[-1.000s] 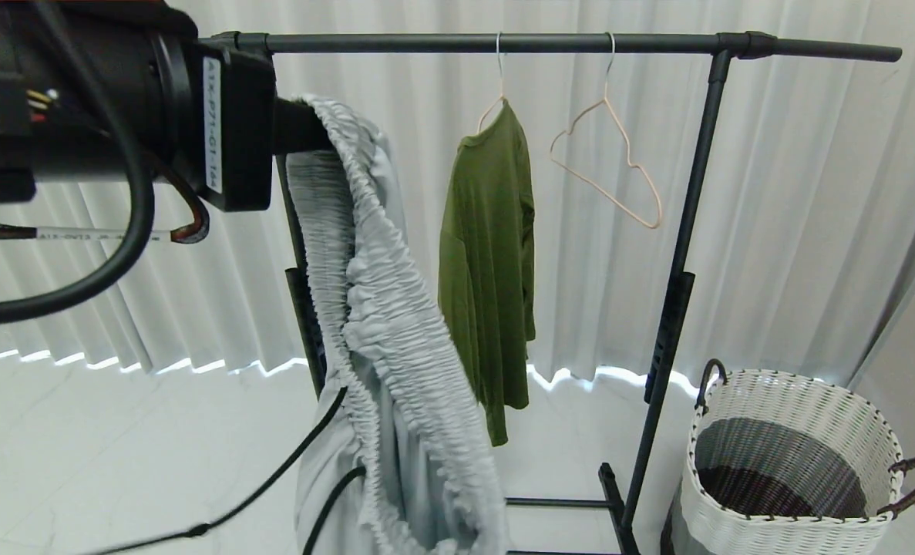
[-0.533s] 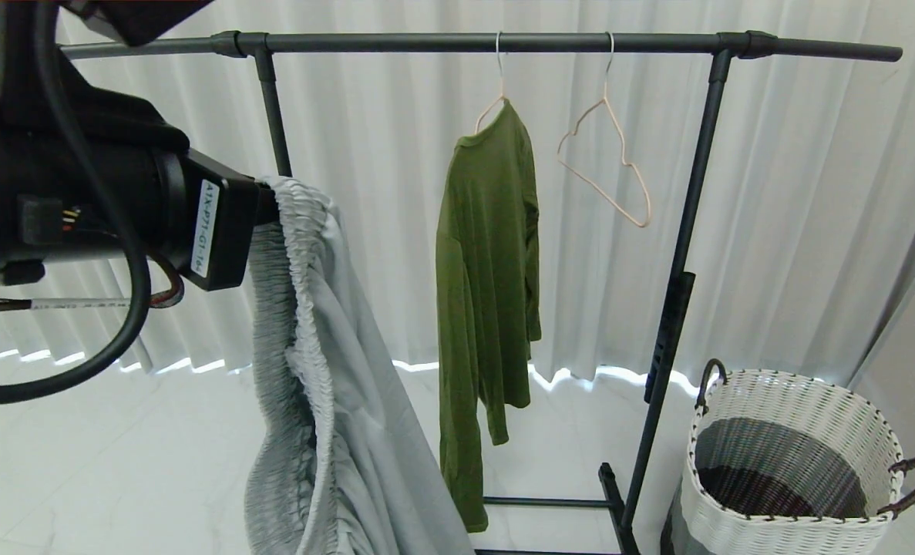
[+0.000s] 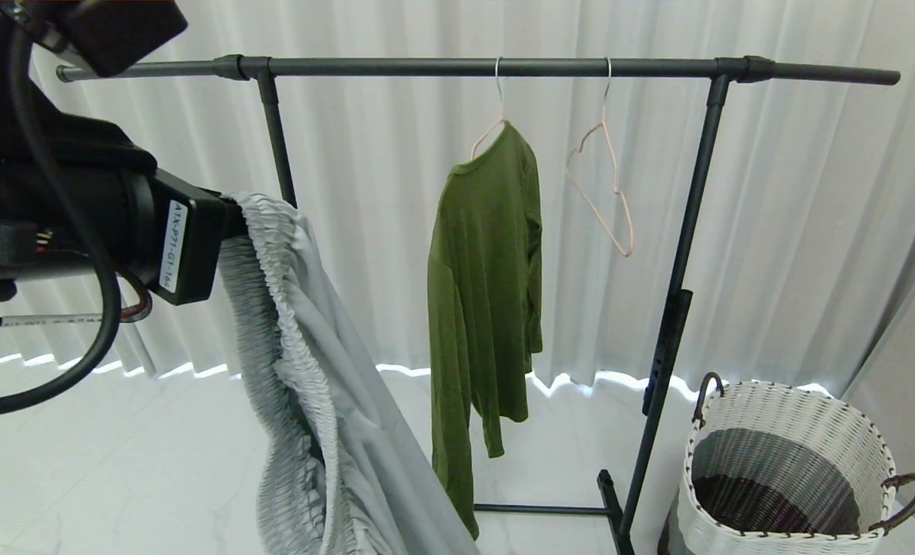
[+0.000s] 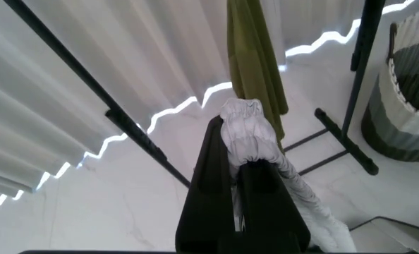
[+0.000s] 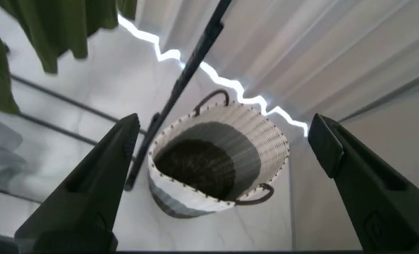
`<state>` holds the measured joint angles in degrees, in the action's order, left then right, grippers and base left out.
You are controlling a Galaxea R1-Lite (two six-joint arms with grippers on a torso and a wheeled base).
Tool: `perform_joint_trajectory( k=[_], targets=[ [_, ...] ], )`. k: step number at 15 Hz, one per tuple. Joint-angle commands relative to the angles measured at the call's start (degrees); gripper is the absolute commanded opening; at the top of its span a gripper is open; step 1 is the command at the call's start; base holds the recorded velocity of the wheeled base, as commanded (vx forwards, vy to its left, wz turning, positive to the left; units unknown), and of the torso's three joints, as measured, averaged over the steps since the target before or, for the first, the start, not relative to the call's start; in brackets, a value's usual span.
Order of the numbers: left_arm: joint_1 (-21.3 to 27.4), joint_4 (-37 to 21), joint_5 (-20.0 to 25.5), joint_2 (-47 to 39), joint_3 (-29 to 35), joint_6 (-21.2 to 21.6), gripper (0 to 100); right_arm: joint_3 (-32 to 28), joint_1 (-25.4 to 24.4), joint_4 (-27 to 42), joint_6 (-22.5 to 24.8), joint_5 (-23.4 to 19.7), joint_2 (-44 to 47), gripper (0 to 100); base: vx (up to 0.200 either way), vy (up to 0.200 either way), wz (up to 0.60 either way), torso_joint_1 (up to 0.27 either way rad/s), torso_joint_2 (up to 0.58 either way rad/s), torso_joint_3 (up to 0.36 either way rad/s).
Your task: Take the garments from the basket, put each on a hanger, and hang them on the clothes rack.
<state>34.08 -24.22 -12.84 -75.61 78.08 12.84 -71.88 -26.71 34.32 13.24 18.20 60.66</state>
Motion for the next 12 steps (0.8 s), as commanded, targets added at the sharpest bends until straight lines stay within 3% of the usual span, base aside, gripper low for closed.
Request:
perform_joint_trajectory(
  k=[1, 6, 12],
  targets=[
    [-0.1, 0.7, 0.0, 0.7, -0.8, 0.1, 0, 0.1, 0.1, 0.0, -1.7, 0.0, -0.2, 100, 0.0, 0.0, 0.0, 0.154, -0.49, -0.295],
    [-0.1, 1.7, 0.0, 0.6, -0.9, 0.2, 0, 0.8, 0.2, 0.0, -7.1, -0.1, 0.3, 100, 0.0, 0.0, 0.0, 0.175, -0.46, -0.282],
    [-0.1, 1.7, 0.0, 0.6, -0.9, 0.3, 0, 2.3, 1.7, -0.2, -7.6, -0.4, 0.2, 100, 0.0, 0.0, 0.0, 0.203, -0.48, -0.277]
  ],
)
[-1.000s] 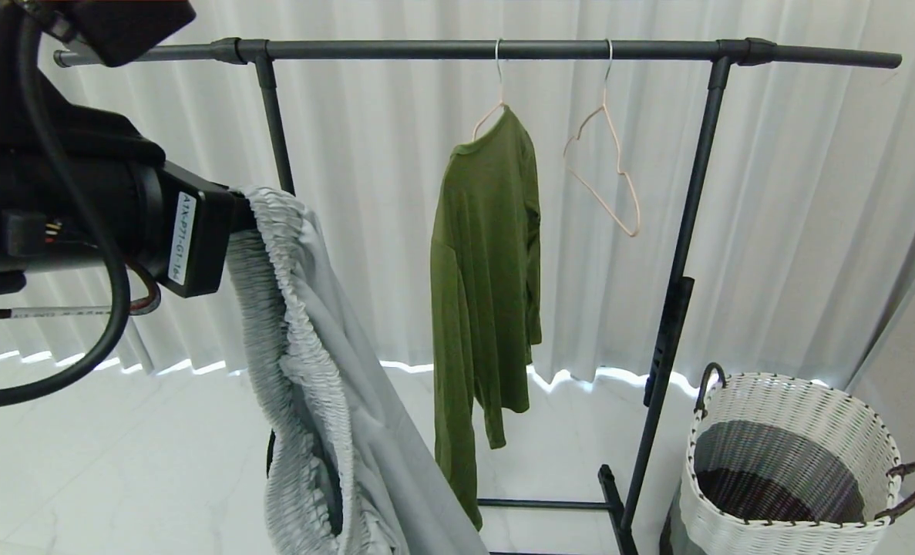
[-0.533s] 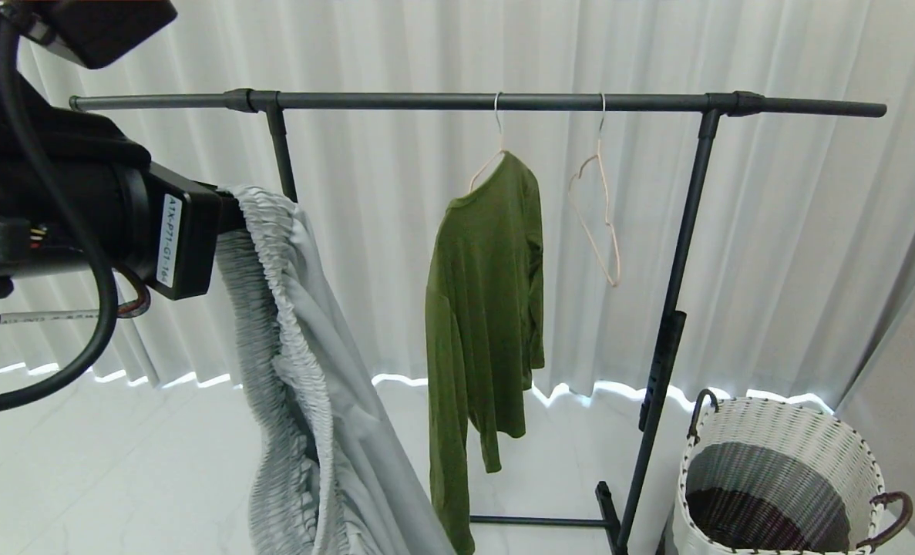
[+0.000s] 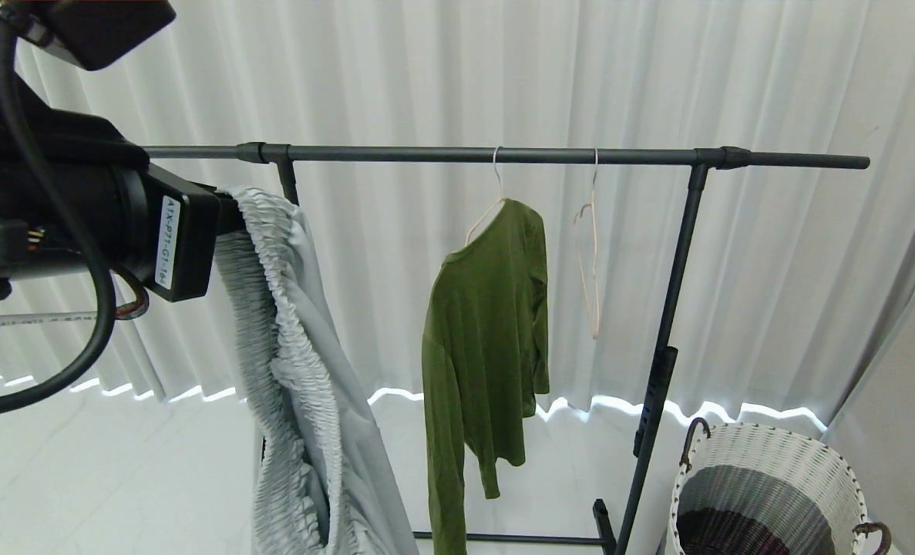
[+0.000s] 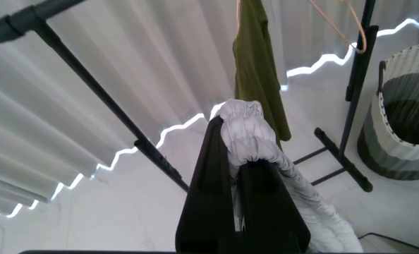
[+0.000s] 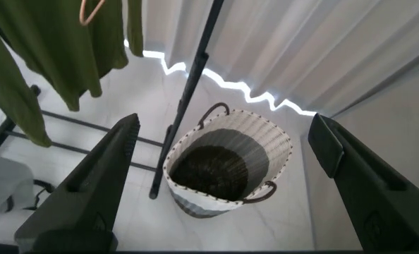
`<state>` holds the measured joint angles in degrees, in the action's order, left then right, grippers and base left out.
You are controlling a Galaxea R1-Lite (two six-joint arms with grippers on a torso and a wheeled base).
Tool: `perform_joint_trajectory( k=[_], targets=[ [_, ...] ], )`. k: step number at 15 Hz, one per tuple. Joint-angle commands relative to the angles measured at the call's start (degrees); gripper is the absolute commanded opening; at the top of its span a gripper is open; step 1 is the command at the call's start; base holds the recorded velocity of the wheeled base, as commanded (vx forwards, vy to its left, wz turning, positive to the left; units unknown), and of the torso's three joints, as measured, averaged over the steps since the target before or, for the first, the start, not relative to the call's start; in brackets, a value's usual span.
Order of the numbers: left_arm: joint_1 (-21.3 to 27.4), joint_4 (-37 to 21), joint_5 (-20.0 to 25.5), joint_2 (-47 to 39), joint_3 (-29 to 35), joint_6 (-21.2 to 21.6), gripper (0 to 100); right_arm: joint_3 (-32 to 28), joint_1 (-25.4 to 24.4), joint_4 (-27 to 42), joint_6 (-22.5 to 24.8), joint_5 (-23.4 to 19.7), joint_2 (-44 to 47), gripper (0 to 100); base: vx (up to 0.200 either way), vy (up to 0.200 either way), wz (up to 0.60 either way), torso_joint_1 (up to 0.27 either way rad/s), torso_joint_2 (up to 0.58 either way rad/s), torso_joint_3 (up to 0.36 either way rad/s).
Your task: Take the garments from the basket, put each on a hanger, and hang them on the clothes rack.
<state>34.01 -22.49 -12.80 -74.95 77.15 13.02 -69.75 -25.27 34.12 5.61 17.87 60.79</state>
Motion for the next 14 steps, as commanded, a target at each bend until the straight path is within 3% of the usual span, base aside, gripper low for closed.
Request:
perform_joint_trajectory(
  k=[1, 5, 14],
  targets=[
    [0.0, 0.0, 0.0, 0.0, 0.0, 0.1, 0, 0.2, 0.6, 0.0, 0.0, -0.1, 0.0, 100, 0.0, 0.0, 0.0, 0.227, -0.49, -0.276],
    [0.0, 0.0, 0.0, -0.2, 0.0, 0.0, 0, 5.2, 0.6, -4.7, 0.5, -0.6, -1.7, 100, 0.0, 0.0, 0.0, 0.124, -0.28, -0.16],
    [0.0, 0.0, 0.0, -0.1, -0.4, 0.0, 0, 6.3, 0.6, -5.6, 0.5, -0.6, -2.3, 100, 0.0, 0.2, 0.0, 0.012, -0.01, -0.006]
  ],
)
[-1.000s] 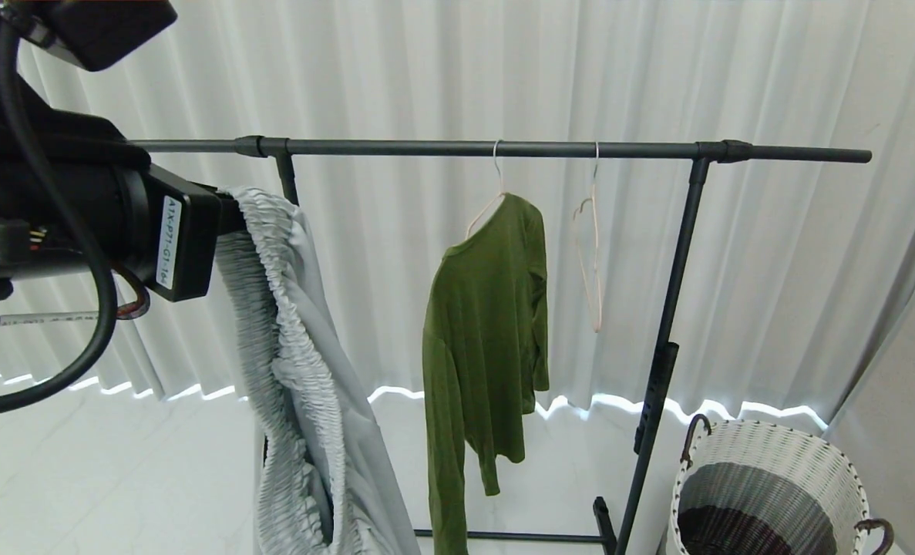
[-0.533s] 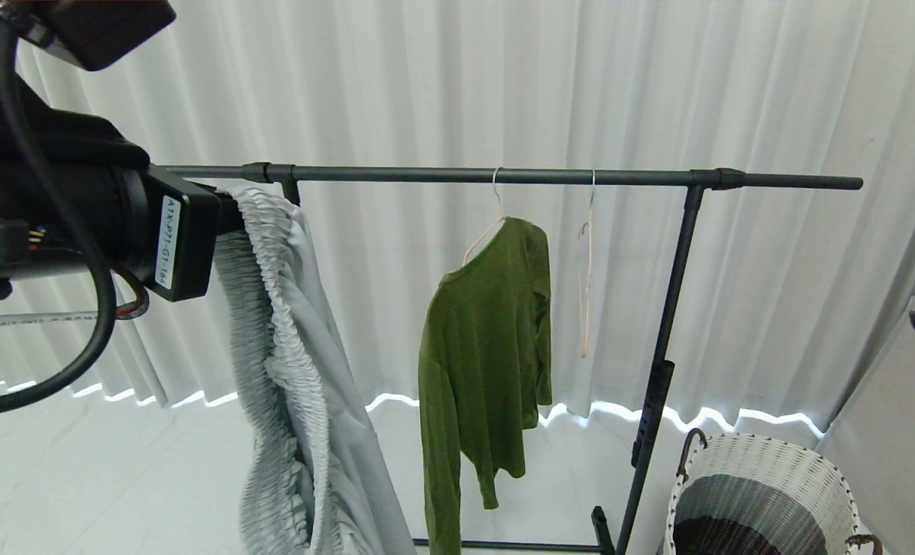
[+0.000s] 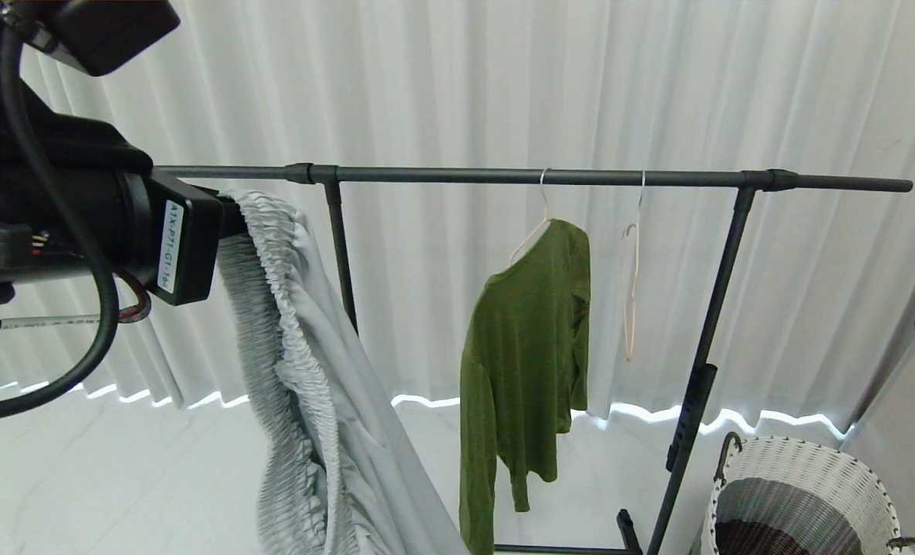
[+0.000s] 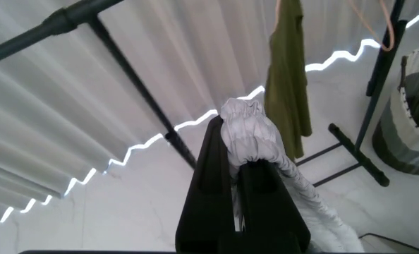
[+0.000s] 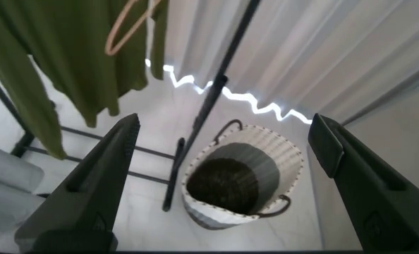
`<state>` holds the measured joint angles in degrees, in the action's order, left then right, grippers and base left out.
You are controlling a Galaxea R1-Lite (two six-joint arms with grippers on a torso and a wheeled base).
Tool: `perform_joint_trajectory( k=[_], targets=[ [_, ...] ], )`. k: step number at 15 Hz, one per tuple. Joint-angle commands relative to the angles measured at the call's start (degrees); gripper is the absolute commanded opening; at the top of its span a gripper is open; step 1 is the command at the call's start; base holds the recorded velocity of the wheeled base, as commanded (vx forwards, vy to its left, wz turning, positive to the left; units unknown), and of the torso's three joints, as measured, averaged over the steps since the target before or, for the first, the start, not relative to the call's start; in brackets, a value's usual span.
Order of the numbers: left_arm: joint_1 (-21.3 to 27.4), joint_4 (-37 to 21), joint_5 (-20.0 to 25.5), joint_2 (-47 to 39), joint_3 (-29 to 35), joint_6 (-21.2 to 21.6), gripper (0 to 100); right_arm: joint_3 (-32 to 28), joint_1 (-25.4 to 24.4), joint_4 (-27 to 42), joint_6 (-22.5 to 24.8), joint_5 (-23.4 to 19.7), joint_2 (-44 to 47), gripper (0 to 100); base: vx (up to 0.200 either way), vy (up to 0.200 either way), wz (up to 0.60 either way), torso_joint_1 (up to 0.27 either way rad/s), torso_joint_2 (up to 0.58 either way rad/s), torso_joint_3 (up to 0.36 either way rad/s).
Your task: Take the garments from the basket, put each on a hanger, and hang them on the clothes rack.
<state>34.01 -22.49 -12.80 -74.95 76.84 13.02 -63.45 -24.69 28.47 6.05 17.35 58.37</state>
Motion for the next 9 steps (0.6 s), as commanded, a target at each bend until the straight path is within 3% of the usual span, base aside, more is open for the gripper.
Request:
perform_joint_trajectory(
  k=[1, 9],
  targets=[
    [0.0, 0.0, 0.0, -0.1, -0.3, 0.0, 0, 0.0, 0.0, 0.0, -0.2, 0.1, 0.3, 100, 0.0, 0.2, 0.0, 0.002, 0.0, -0.002],
    [0.2, 0.1, 0.1, 0.0, -0.9, 0.0, 0, 0.4, 4.3, -4.6, -0.4, 0.1, 4.6, 100, 0.0, 0.0, 0.0, 0.0, 0.0, 0.0]
  ],
)
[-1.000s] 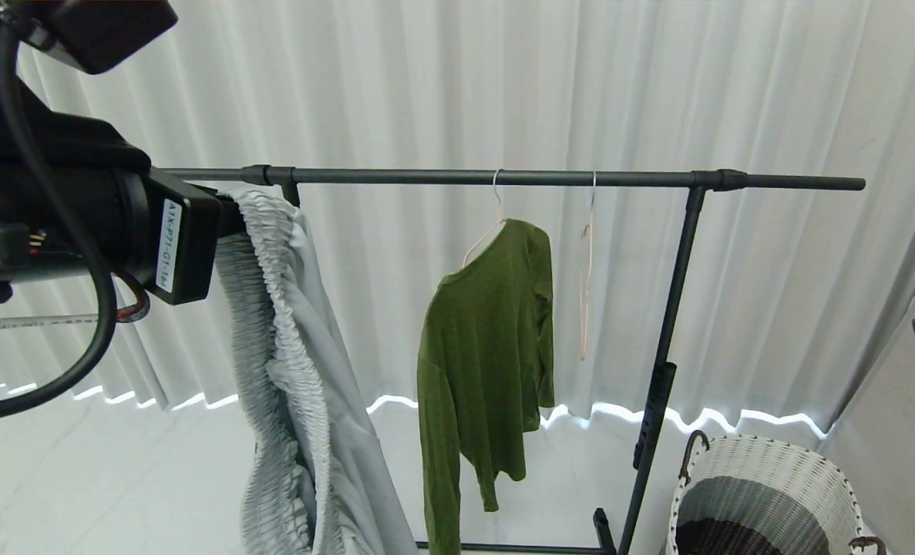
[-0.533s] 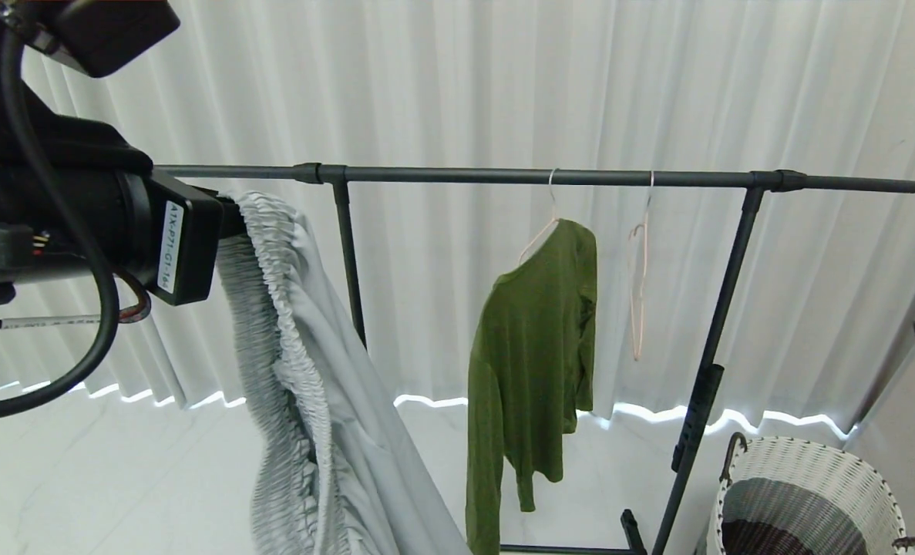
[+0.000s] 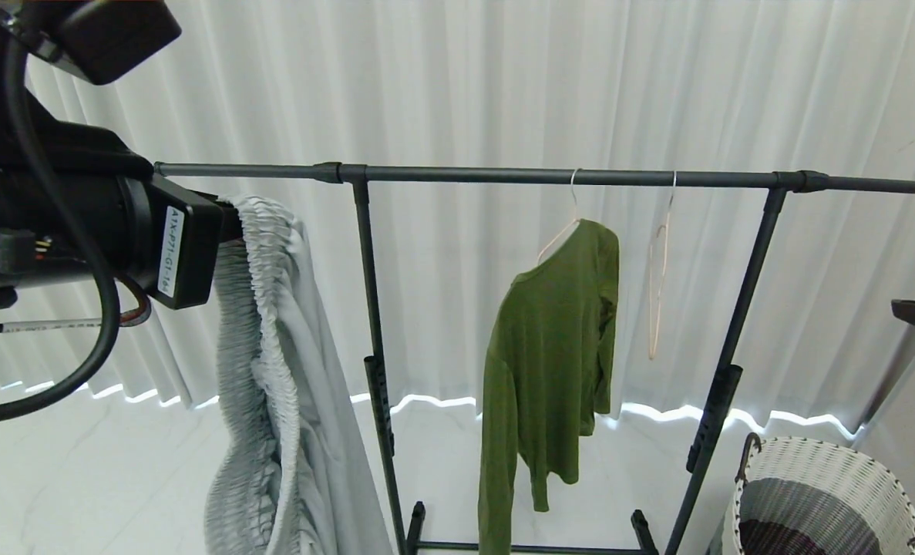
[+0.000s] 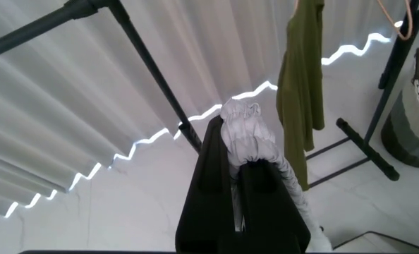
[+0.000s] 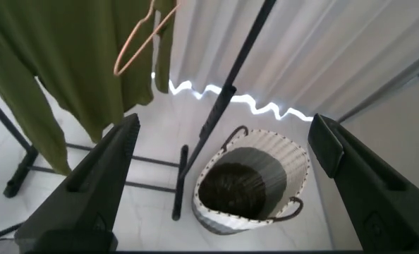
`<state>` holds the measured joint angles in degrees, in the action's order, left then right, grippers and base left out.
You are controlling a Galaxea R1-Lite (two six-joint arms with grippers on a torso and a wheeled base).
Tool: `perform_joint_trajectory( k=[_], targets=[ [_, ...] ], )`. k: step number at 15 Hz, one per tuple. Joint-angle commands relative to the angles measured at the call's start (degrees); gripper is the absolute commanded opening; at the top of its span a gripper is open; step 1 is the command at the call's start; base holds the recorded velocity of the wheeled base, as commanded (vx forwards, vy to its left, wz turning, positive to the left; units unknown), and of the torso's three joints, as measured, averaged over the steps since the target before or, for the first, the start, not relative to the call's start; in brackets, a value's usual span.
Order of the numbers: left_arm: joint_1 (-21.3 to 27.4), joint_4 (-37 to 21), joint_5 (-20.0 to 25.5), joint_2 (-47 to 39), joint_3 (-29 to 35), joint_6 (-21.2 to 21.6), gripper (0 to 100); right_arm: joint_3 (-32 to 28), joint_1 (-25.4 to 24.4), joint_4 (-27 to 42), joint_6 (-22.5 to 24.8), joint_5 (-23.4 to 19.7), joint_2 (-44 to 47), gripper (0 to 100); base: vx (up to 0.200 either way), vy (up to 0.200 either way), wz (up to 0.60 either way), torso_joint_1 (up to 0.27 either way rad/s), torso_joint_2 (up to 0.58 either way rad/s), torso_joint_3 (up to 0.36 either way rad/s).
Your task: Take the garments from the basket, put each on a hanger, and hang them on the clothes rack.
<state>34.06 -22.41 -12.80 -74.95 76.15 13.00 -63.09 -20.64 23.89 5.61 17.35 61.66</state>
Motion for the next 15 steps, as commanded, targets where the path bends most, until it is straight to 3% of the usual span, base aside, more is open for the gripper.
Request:
perform_joint_trajectory(
  k=[1, 12, 15],
  targets=[
    [0.7, 0.0, 0.1, 0.1, -0.5, 0.0, 0, 0.5, 0.2, -0.4, 0.0, 0.1, 1.5, 100, 0.2, 0.0, 0.0, 0.002, 0.01, 0.002],
    [1.0, 0.0, 0.0, -0.1, -0.4, -0.1, 0, 1.2, 0.2, -0.5, -0.2, 0.1, 2.3, 100, 0.2, 0.0, 0.0, 0.001, 0.0, 0.001],
    [1.0, 0.0, 0.1, -0.2, -0.7, -0.1, 0, 3.3, 0.2, -2.3, -3.0, -0.2, 3.6, 100, 0.2, 0.0, 0.0, 0.001, 0.0, 0.005]
  ],
)
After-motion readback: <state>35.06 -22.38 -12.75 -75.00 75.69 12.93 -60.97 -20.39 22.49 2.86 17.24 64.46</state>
